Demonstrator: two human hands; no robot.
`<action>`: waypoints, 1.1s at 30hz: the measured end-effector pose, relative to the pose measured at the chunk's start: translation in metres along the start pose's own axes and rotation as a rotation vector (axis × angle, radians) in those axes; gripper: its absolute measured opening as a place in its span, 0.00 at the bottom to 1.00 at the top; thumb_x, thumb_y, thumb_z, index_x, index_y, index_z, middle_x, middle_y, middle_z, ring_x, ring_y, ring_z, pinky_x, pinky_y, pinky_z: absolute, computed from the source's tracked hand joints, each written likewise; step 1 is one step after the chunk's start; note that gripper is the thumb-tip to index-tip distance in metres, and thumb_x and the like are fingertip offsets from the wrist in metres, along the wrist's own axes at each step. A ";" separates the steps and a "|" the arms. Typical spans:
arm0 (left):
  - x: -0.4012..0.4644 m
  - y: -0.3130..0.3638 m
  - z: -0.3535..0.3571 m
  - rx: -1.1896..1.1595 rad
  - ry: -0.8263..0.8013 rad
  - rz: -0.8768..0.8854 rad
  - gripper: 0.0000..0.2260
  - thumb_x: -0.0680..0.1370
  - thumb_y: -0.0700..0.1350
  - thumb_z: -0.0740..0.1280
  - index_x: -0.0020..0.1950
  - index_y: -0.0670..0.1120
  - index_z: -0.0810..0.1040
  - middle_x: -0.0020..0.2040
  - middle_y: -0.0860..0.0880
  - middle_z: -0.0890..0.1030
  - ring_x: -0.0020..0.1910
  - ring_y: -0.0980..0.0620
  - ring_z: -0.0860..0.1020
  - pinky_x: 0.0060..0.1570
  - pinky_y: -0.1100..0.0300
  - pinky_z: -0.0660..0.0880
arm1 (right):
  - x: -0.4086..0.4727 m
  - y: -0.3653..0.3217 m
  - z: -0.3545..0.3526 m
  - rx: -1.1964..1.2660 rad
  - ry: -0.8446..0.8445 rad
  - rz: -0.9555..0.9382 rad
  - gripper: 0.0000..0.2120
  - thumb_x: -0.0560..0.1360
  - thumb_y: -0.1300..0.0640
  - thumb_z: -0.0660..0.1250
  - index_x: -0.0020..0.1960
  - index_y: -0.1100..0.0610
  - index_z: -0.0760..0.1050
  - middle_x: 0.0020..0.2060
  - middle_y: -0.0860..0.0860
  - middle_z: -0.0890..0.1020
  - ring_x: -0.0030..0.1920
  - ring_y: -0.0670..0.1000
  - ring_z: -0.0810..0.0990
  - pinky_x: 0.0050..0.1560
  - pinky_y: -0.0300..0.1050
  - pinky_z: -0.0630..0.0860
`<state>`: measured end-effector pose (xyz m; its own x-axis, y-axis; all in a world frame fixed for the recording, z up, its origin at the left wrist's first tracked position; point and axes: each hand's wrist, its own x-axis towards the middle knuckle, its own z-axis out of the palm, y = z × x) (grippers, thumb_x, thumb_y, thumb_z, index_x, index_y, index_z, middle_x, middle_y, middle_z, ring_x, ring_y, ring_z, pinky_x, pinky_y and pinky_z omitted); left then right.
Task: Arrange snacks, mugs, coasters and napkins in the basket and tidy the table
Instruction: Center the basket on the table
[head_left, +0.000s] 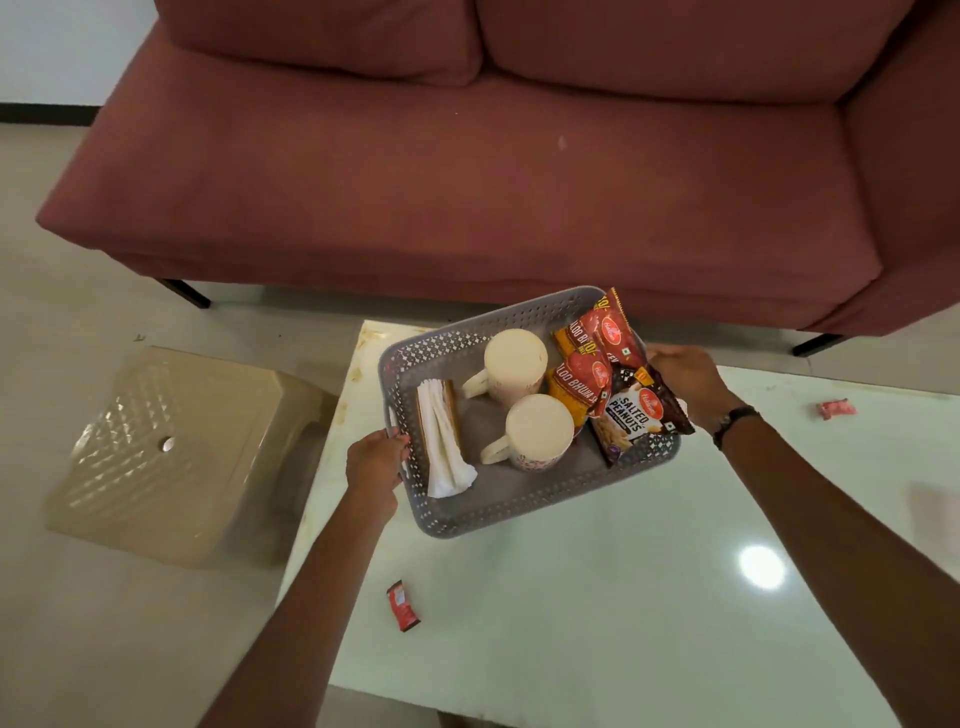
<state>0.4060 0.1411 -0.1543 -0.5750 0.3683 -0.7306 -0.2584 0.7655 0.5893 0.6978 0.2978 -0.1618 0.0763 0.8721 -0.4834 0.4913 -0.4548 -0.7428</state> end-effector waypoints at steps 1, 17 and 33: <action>-0.008 0.003 0.000 -0.012 -0.016 0.012 0.10 0.77 0.39 0.65 0.57 0.38 0.76 0.59 0.41 0.77 0.60 0.43 0.75 0.63 0.47 0.71 | -0.011 0.001 -0.010 0.014 0.021 -0.002 0.12 0.77 0.60 0.62 0.42 0.61 0.81 0.38 0.58 0.82 0.40 0.55 0.78 0.48 0.52 0.77; -0.099 0.005 0.015 0.110 -0.339 0.079 0.13 0.75 0.37 0.66 0.59 0.40 0.76 0.47 0.45 0.78 0.52 0.49 0.75 0.52 0.54 0.71 | -0.164 0.068 -0.126 0.227 0.152 0.127 0.09 0.78 0.63 0.62 0.53 0.65 0.78 0.40 0.57 0.79 0.46 0.56 0.77 0.55 0.52 0.73; -0.079 -0.087 0.080 0.183 -0.176 -0.027 0.12 0.75 0.35 0.66 0.57 0.38 0.78 0.44 0.45 0.78 0.48 0.48 0.75 0.50 0.55 0.71 | -0.139 0.190 -0.118 0.282 0.086 0.381 0.17 0.77 0.64 0.62 0.33 0.51 0.79 0.32 0.51 0.81 0.42 0.57 0.78 0.57 0.58 0.76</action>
<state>0.5360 0.0883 -0.1755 -0.4220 0.4200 -0.8034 -0.1176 0.8534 0.5078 0.8828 0.1114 -0.1817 0.2827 0.6402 -0.7143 0.1606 -0.7658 -0.6227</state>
